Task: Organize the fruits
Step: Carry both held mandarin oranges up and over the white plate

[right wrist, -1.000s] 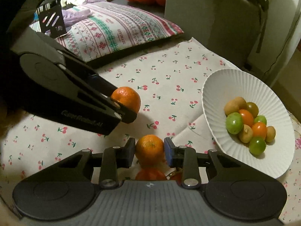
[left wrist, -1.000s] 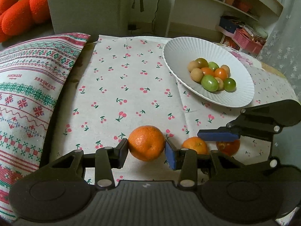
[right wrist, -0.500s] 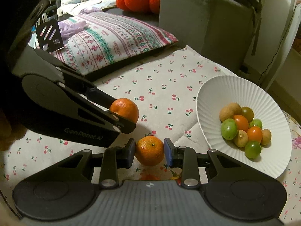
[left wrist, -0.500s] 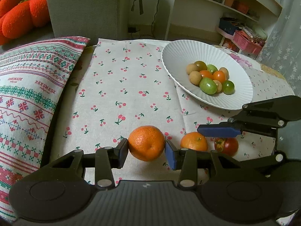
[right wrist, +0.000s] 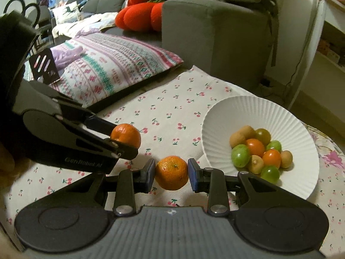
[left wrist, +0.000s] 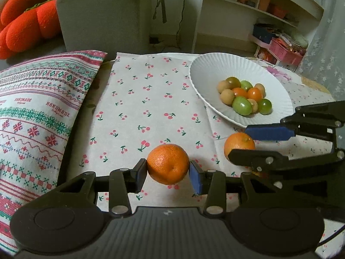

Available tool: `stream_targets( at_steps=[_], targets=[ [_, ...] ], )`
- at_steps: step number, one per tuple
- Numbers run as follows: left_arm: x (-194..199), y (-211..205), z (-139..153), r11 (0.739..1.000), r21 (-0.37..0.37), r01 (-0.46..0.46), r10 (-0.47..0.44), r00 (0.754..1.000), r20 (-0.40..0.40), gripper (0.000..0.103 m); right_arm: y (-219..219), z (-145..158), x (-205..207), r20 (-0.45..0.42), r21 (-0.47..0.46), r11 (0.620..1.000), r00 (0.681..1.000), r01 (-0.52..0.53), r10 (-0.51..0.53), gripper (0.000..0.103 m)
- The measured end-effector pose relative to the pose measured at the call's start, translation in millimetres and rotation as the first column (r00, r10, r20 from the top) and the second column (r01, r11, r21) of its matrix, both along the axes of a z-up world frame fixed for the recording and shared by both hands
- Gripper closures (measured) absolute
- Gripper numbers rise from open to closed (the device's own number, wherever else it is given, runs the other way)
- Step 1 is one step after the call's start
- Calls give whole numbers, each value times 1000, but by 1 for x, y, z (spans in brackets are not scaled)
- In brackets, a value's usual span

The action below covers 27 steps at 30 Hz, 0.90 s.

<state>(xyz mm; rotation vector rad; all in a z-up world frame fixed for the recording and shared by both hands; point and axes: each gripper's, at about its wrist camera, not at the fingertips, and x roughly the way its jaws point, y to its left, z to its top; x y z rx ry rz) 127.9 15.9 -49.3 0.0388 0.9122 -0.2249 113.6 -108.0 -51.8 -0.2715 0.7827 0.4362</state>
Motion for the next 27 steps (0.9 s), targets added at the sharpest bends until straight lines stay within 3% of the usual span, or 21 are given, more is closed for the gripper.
stream_targets(
  at_steps=[18, 23, 27],
  targets=[
    [18, -12, 17, 999, -34, 9, -7, 998, 63, 61, -47, 28, 9, 55, 104, 987, 990, 122, -128, 74],
    [30, -20, 27, 999, -42, 28, -24, 996, 85, 61, -90, 37, 17, 56, 184, 950, 962, 253, -267, 74],
    [48, -34, 27, 994, -96, 57, -52, 997, 58, 60, -122, 31, 28, 17, 231, 890, 913, 394, -409, 74]
  ],
)
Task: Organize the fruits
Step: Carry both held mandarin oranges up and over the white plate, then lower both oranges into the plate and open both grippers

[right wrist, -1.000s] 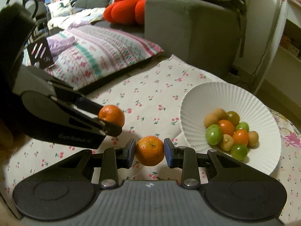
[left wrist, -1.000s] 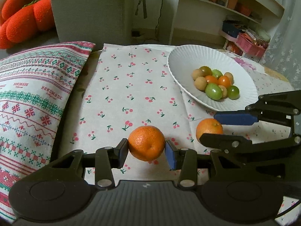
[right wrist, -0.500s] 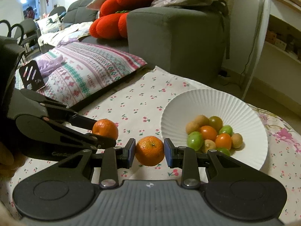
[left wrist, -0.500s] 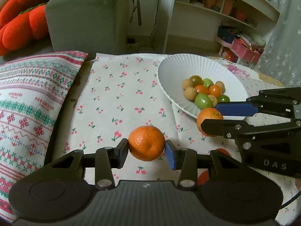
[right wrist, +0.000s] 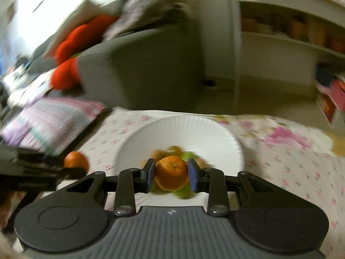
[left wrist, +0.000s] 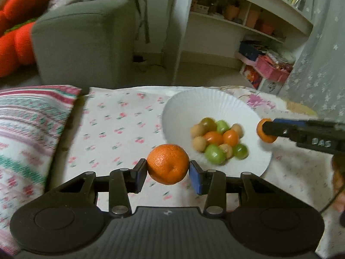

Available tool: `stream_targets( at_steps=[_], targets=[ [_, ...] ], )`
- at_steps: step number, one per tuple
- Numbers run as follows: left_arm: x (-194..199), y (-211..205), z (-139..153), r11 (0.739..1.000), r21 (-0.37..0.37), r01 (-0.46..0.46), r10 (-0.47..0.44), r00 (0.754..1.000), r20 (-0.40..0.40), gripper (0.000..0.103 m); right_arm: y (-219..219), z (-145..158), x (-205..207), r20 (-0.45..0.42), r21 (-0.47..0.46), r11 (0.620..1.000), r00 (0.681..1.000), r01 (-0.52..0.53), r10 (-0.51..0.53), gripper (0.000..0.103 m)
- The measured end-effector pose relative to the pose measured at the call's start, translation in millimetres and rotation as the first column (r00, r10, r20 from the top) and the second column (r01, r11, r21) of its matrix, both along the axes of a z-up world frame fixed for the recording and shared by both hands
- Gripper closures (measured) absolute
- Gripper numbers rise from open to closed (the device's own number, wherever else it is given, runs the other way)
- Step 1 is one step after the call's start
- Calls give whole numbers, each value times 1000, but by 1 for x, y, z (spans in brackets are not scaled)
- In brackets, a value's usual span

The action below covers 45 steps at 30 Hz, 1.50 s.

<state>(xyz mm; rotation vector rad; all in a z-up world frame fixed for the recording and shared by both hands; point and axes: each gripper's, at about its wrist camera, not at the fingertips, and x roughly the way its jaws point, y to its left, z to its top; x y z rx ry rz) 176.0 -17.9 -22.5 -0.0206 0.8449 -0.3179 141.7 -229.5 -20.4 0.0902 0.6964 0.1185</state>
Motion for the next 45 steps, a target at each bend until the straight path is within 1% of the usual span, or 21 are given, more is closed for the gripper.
stream_targets(
  at_steps=[3, 8, 9, 11, 13, 16, 19, 21, 23, 27, 30, 32, 38, 41, 45],
  targets=[
    [18, -12, 0, 999, -50, 22, -24, 999, -22, 60, -15, -10, 9, -24, 27, 996, 997, 80, -79, 74],
    [51, -27, -3, 993, -115, 40, -46, 998, -50, 60, -32, -21, 17, -37, 54, 988, 989, 146, -144, 74],
    [58, -29, -4, 991, -130, 37, -45, 997, -58, 60, -35, -21, 18, -34, 71, 986, 988, 153, -151, 74],
    [70, -31, -9, 987, -160, 33, -44, 997, -71, 60, -44, -22, 22, -34, 138, 976, 985, 171, -168, 74],
    [81, -33, -13, 981, -192, 18, -37, 994, -98, 61, -52, -23, 28, -33, 214, 960, 983, 182, -179, 74],
    [89, -35, -18, 977, -214, 2, -27, 993, -112, 60, -50, -25, 36, -25, 236, 955, 984, 177, -176, 74],
    [94, -35, -24, 970, -242, -16, -14, 992, -123, 61, -46, -32, 49, -35, 283, 946, 987, 158, -155, 74],
    [96, -36, -29, 965, -260, -24, -13, 990, -141, 61, -41, -33, 54, -30, 291, 946, 989, 145, -142, 74],
    [97, -38, -31, 968, -251, -28, -8, 990, -142, 60, -38, -34, 58, -18, 294, 946, 991, 135, -136, 74],
    [103, -38, -30, 969, -246, -35, 0, 990, -140, 60, -42, -36, 65, -18, 385, 914, 991, 128, -131, 74],
    [103, -36, -28, 972, -232, -27, 0, 993, -118, 60, -38, -41, 70, -30, 368, 920, 991, 134, -132, 74],
    [104, -38, -27, 976, -215, -22, -1, 994, -106, 60, -36, -44, 73, -37, 373, 917, 990, 140, -136, 74],
    [105, -43, -32, 977, -211, 5, -26, 995, -98, 60, -38, -49, 76, -52, 448, 883, 990, 138, -129, 73],
    [106, -44, -32, 976, -216, 8, -28, 995, -91, 60, -39, -53, 76, -69, 463, 873, 988, 152, -136, 72],
    [105, -44, -29, 973, -228, 20, -37, 997, -72, 57, -39, -52, 75, -77, 487, 858, 987, 164, -145, 71]
  ],
)
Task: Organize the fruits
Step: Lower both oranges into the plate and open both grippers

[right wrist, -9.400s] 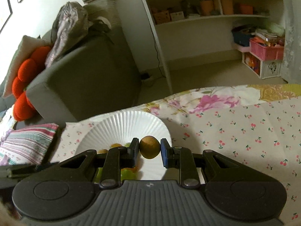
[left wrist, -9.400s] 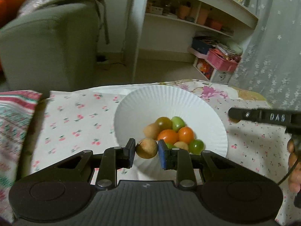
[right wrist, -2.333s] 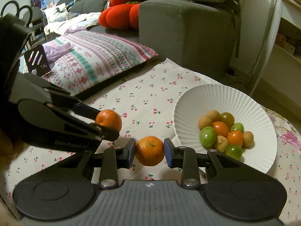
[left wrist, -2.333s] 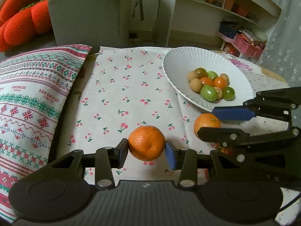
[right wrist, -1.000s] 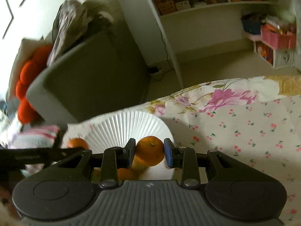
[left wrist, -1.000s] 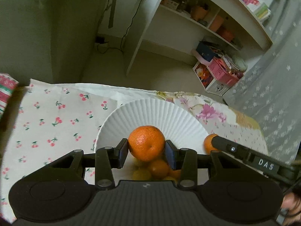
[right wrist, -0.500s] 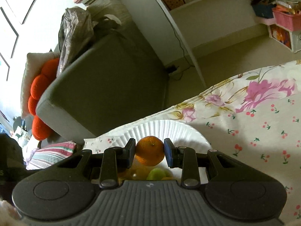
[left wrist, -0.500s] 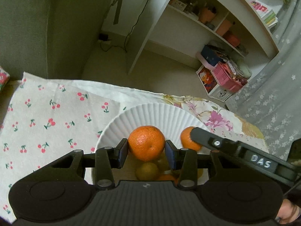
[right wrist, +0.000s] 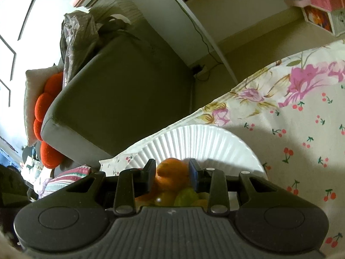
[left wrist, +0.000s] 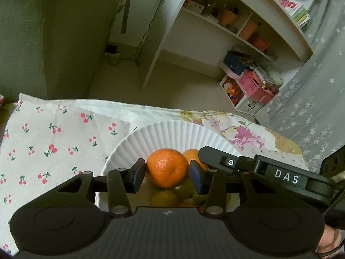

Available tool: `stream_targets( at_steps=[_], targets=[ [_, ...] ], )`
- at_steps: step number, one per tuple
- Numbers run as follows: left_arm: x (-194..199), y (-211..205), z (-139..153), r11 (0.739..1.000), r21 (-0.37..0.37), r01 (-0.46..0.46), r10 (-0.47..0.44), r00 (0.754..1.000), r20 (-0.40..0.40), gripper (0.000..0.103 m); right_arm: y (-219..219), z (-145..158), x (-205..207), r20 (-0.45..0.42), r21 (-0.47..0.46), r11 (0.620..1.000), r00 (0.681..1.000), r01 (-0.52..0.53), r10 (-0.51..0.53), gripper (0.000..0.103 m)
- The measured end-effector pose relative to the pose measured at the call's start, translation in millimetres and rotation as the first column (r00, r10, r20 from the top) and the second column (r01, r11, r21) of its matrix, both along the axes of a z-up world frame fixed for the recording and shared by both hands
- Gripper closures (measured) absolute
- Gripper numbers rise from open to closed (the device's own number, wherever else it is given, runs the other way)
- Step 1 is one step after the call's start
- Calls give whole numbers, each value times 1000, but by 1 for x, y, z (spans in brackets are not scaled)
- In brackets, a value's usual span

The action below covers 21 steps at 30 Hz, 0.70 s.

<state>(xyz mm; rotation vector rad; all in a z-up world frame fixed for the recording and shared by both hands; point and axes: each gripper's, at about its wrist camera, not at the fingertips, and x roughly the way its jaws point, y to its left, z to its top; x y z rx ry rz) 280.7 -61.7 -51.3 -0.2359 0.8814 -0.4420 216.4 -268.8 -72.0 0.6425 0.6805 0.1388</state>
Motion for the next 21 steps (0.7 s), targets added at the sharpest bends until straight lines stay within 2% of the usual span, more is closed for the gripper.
stream_targets(
  at_steps=[10, 17, 21],
  targets=[
    [-9, 12, 17, 999, -29, -13, 13, 1000, 20, 56, -6, 10, -3, -7, 40, 999, 999, 34, -34, 67],
    [-25, 23, 19, 999, -18, -39, 39, 999, 14, 56, 1, 18, -3, -16, 27, 999, 999, 29, -28, 61],
    [-42, 25, 22, 999, -7, -36, 36, 999, 0, 56, 8, 27, -5, -33, -14, 1000, 999, 23, -24, 57]
  ],
)
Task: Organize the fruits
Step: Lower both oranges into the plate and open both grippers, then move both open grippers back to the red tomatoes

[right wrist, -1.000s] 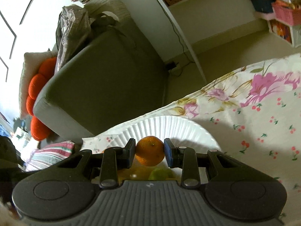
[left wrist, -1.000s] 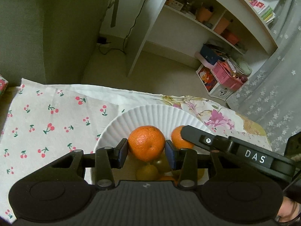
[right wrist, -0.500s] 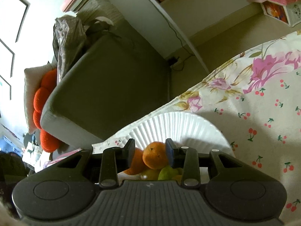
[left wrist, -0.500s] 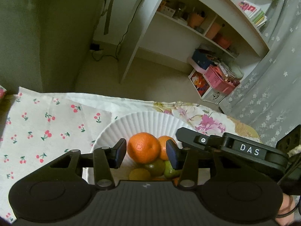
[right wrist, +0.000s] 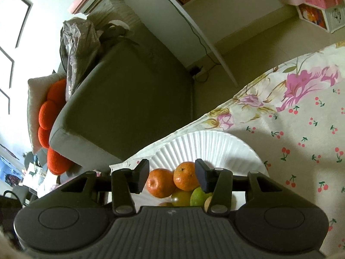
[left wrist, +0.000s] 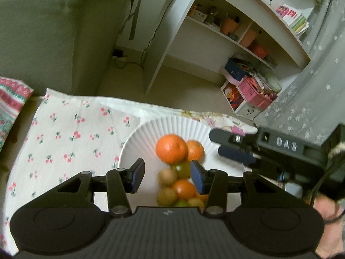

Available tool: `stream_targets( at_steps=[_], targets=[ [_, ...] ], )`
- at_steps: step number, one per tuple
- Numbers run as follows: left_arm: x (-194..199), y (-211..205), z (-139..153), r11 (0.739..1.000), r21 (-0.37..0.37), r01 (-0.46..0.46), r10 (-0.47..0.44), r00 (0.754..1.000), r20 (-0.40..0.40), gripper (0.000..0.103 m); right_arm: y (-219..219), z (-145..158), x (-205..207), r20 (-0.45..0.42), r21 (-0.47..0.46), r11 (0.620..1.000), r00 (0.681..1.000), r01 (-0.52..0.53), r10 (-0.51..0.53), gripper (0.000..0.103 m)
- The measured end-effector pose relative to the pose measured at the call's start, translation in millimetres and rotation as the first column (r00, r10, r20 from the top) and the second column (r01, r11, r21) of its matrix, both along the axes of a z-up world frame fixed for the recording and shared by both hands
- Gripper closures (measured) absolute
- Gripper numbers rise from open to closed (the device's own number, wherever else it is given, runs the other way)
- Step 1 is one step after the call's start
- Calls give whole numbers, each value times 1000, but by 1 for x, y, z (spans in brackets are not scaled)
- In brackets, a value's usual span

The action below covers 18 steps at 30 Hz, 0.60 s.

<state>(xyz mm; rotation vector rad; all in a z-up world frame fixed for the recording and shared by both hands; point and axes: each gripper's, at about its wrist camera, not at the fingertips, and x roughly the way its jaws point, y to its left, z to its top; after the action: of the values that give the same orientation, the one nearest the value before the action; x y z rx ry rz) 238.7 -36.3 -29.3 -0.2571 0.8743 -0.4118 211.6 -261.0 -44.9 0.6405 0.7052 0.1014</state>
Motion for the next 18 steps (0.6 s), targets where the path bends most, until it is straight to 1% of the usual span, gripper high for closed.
stream_targets(
  at_steps=[3, 4, 7, 9, 11, 14, 16, 18],
  targets=[
    [-12, 2, 5, 1000, 12, 1, -1, 1000, 2, 56, 7, 8, -3, -8, -41, 999, 1000, -9, 8, 53],
    [-15, 1, 6, 1000, 20, 3, -3, 1000, 8, 55, 9, 10, -5, -15, -58, 998, 1000, -13, 12, 53],
    [-30, 1, 7, 998, 69, 13, -15, 1000, 27, 54, 19, 19, -11, -32, -120, 992, 999, -37, 33, 49],
    [-39, 2, 7, 996, 84, 21, -23, 999, 30, 54, 24, 24, -16, -35, -146, 988, 998, -57, 53, 45],
    [-47, 4, 7, 995, 92, 22, -25, 999, 33, 54, 27, 28, -22, -43, -159, 984, 997, -75, 69, 45],
    [-65, 4, 7, 992, 122, 14, -21, 998, 52, 52, 34, 34, -33, -58, -191, 976, 994, -101, 91, 40],
    [-77, 3, 7, 990, 139, 20, -29, 997, 65, 46, 40, 37, -41, -79, -199, 972, 991, -123, 109, 34],
    [-88, 5, 6, 988, 155, 19, -31, 997, 75, 43, 45, 38, -50, -86, -197, 968, 987, -153, 138, 22]
  ],
)
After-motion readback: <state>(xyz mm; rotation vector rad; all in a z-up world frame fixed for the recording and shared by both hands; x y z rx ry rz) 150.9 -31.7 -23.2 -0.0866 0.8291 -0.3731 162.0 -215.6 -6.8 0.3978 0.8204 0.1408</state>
